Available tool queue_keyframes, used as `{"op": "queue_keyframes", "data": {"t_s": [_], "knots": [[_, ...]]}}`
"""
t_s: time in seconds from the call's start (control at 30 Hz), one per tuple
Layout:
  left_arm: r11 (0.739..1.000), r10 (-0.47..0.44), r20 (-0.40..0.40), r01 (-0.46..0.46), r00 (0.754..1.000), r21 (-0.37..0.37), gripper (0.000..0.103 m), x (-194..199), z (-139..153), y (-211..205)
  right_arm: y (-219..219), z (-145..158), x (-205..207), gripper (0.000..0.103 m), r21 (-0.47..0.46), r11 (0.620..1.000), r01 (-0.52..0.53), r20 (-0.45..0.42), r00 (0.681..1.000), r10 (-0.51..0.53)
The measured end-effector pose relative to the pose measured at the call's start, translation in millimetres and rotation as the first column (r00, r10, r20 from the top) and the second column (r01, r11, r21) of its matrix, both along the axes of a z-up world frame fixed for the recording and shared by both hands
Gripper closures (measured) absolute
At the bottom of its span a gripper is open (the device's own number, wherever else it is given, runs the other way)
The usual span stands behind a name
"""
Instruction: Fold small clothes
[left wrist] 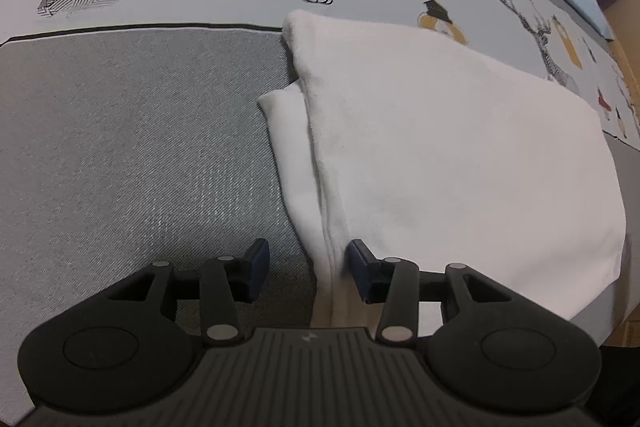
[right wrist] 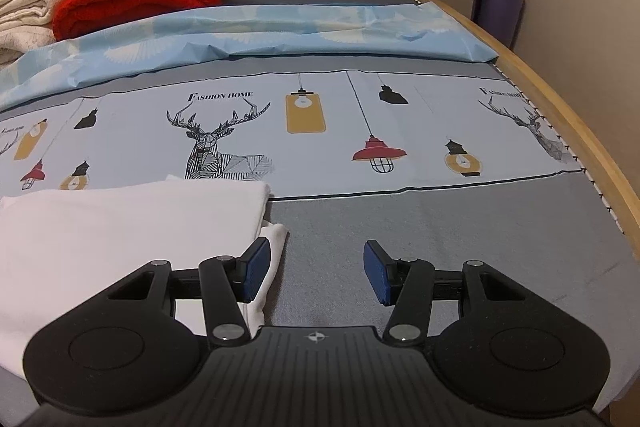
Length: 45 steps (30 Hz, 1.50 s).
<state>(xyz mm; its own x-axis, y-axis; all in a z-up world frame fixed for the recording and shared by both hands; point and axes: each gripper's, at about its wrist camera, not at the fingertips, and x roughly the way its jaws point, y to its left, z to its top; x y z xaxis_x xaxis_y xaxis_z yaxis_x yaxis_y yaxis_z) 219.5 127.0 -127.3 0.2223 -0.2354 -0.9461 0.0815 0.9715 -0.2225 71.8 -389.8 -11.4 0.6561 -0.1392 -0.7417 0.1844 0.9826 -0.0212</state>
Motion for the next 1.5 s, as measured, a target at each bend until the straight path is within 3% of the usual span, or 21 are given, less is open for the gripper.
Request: {"op": "queue_keyframes", "data": {"t_s": [0.13, 0.2, 0.27, 0.37, 0.57, 0.7, 0.77, 0.83, 0.9, 0.97, 1.03, 1.1, 1.23, 1.37, 1.5], "knots": [[0.998, -0.001, -0.001, 0.001, 1.0, -0.067, 0.061, 0.7, -1.8, -3.2, 2.3, -0.7, 2.4, 0.05, -0.002, 1.0, 0.003, -0.007, 1.0, -0.003], [0.998, -0.013, 0.008, 0.013, 1.0, -0.064, 0.064, 0.0, -3.6, -6.4, 4.4, -1.2, 3.1, 0.05, -0.006, 1.0, 0.002, -0.01, 1.0, -0.002], [0.996, -0.019, 0.011, 0.02, 1.0, -0.086, 0.08, 0.2, -5.1, -6.3, 6.7, -0.9, 3.6, 0.05, -0.009, 1.0, 0.002, -0.013, 1.0, -0.002], [0.994, -0.022, 0.021, 0.024, 1.0, -0.103, 0.092, -0.9, -3.1, -3.0, 11.4, 1.4, 5.9, 0.05, -0.008, 1.0, 0.006, -0.009, 1.0, -0.006], [0.993, -0.016, 0.088, 0.026, 0.996, -0.112, 0.095, -12.6, 22.8, 20.5, 25.9, 4.5, 14.9, 0.049, 0.018, 1.0, 0.012, 0.006, 1.0, -0.012], [0.999, 0.028, 0.123, -0.025, 0.992, -0.022, 0.095, -30.1, 37.6, 55.8, 39.4, 7.3, 22.3, 0.049, 0.041, 0.999, 0.007, 0.02, 1.0, -0.008], [0.996, 0.019, 0.146, -0.032, 0.989, 0.088, 0.095, -39.5, 42.6, 69.0, 46.1, 8.3, 24.7, 0.049, 0.047, 0.999, -0.001, 0.023, 1.0, 0.0], [0.969, -0.017, 0.154, -0.021, 0.988, 0.245, 0.095, -46.5, 45.0, 72.7, 50.7, 8.5, 25.8, 0.049, 0.043, 0.999, -0.012, 0.022, 1.0, 0.011], [0.924, -0.052, 0.145, -0.008, 0.988, 0.382, 0.095, -50.7, 46.7, 69.4, 51.9, 9.1, 26.5, 0.05, 0.038, 0.999, -0.019, 0.021, 1.0, 0.018], [0.908, -0.053, 0.149, -0.015, 0.987, 0.42, 0.095, -49.7, 55.7, 62.9, 48.8, 10.3, 26.0, 0.049, 0.04, 0.999, -0.016, 0.024, 1.0, 0.015], [0.925, -0.047, 0.167, -0.02, 0.985, 0.379, 0.095, -46.8, 71.0, 53.7, 43.5, 11.2, 23.7, 0.049, 0.045, 0.999, -0.007, 0.027, 1.0, 0.006], [0.959, -0.05, 0.178, -0.003, 0.983, 0.284, 0.095, -45.2, 87.2, 34.9, 36.1, 11.7, 20.6, 0.049, 0.051, 0.999, 0.007, 0.029, 1.0, -0.008], [0.987, -0.138, 0.209, 0.118, 0.968, 0.108, 0.096, -46.4, 120.5, -22.9, 20.2, 11.9, 13.5, 0.049, 0.061, 0.998, 0.03, 0.029, 0.999, -0.031], [0.973, -0.176, 0.25, 0.206, 0.952, -0.1, 0.096, -52.0, 140.7, -90.0, 8.3, 11.0, 6.7, 0.05, 0.054, 0.998, 0.043, 0.03, 0.999, -0.045], [0.931, -0.186, 0.246, 0.251, 0.951, -0.266, 0.096, -48.5, 143.3, -157.6, 1.5, 10.2, 2.2, 0.05, 0.064, 0.996, 0.061, 0.026, 0.998, -0.063]]}}
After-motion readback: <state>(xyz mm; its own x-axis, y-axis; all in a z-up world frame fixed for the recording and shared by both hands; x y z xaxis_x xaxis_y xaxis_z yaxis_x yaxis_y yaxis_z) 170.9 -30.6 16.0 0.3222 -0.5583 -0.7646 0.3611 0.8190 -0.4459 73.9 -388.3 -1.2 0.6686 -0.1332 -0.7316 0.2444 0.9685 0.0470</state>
